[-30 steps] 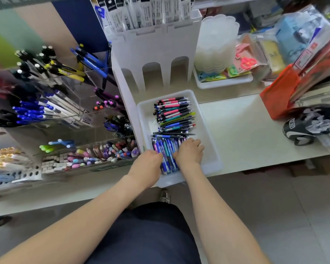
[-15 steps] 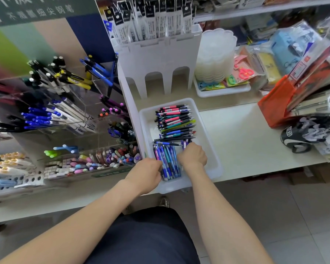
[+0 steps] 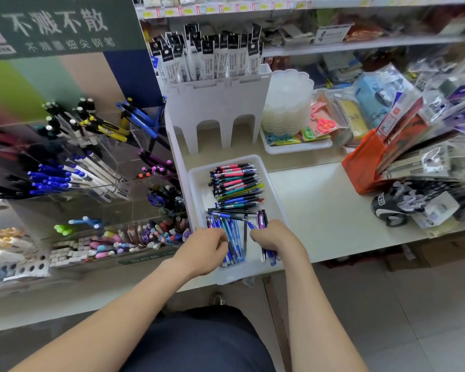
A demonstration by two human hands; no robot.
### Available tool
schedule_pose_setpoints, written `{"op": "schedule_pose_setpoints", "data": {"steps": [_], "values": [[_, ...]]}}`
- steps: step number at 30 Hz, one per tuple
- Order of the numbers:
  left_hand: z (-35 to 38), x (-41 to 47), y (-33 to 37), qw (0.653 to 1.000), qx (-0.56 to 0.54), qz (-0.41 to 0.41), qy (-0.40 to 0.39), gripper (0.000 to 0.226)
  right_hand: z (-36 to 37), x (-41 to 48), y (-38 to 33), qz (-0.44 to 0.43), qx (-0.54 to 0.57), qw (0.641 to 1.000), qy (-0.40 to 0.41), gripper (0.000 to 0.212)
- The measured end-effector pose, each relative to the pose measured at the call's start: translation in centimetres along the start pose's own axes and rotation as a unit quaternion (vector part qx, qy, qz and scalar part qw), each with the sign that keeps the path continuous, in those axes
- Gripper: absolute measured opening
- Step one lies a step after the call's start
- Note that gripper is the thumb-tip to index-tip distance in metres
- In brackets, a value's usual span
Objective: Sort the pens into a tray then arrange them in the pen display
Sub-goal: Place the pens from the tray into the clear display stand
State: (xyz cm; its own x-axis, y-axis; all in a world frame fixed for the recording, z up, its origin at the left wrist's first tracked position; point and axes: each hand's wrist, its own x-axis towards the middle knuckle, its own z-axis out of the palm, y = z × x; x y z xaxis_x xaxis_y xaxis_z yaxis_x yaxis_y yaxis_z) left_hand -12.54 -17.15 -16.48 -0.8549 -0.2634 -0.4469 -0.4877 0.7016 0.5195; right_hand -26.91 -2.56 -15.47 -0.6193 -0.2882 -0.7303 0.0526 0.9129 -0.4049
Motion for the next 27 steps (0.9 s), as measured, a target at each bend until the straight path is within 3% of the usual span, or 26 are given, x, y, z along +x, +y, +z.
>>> {"op": "schedule_pose_setpoints", "data": {"steps": [2,4,6,8,10,14,17,22,27], "values": [[-0.7,-0.1,1.2,0.995,-0.093,-0.009,0.030,0.029,0.4,-1.2,-0.6,-0.053,0.056,0.997,0.025,0.022],[-1.9,-0.3,2.8,0.967,-0.246,-0.047,0.048,0.037,0.8,-2.4,-1.6,-0.133,0.123,0.982,0.060,0.010],[-3.3,-0.3,3.9,0.914,-0.395,-0.084,0.039,0.041,1.2,-3.6,-2.8,-0.190,0.177,0.963,0.072,0.027],[-5.2,-0.6,4.7,0.874,-0.477,-0.083,0.029,0.053,1.3,-5.1,-4.1,-0.231,0.208,0.947,0.080,0.046],[-6.7,-1.0,5.2,0.851,-0.523,-0.054,0.020,0.066,1.3,-6.2,-5.3,-0.267,0.208,0.935,0.105,0.058],[-8.9,-2.0,5.8,0.800,-0.599,-0.023,0.023,0.046,0.7,-7.7,-7.2,-0.336,0.173,0.916,0.136,0.089],[-9.8,-2.2,5.6,0.802,-0.595,-0.011,0.049,0.036,0.5,-8.4,-8.3,-0.342,0.153,0.918,0.128,0.113],[-11.0,-3.3,6.5,0.791,-0.608,0.011,0.067,0.031,-0.1,-8.9,-8.9,-0.321,0.213,0.918,0.097,0.117],[-11.1,-3.9,6.5,0.777,-0.625,0.041,0.059,0.023,-0.1,-9.3,-9.3,-0.347,0.149,0.921,0.093,0.122]]}}
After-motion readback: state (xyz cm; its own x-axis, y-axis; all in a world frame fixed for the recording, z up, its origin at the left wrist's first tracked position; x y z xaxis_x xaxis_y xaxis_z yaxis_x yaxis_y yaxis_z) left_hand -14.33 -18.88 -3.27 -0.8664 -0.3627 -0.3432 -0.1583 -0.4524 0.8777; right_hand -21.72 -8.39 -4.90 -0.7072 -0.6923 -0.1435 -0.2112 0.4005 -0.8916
